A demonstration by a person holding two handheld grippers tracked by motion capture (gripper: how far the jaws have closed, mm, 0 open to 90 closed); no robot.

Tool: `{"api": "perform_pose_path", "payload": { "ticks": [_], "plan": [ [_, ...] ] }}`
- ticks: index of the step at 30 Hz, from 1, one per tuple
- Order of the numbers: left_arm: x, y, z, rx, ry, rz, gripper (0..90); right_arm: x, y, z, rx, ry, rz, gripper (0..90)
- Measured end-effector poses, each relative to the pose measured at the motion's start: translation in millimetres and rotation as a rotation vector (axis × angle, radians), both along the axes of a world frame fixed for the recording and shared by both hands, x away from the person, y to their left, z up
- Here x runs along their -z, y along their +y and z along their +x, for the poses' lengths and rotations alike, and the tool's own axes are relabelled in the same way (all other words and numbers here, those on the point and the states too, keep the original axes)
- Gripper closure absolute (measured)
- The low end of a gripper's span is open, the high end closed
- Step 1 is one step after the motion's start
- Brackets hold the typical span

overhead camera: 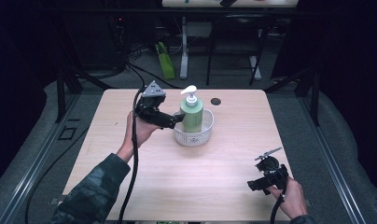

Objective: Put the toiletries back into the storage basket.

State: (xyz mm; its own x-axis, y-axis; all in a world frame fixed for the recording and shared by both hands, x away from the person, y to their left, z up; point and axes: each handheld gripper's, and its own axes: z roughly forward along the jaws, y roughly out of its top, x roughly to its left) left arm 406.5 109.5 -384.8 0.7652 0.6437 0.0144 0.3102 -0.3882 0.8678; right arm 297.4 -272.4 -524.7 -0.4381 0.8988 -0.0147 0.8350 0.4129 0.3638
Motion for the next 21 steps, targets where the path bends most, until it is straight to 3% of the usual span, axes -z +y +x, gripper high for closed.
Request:
{"api": "perform_pose_path", "payload": {
  "ticks": [4,10,13,21],
  "plan": [
    [4.8,10.6,-13.2,-0.016,0.003,0.033,0.0,0.1,-0.2,0.1,-0.003,-0.002,-0.005,9.8],
    [17.6,26.7,-37.7,-0.037,0.006,0.117,0.0,0.5,1.0,-0.2,0.001,0.002,0.002,9.8],
    [25.9,34.5,-48.6,-0.057,0.012,0.132,0.0,-0.1,0.5,-0.3,-0.002,-0.009,-0.008,9.8],
    [55.3,55.9,-73.2,-0.091,0.084,0.138,0.0,-0.6,0.8,-0.2,0.003,-0.011,-0.011,9.8]
  ]
}}
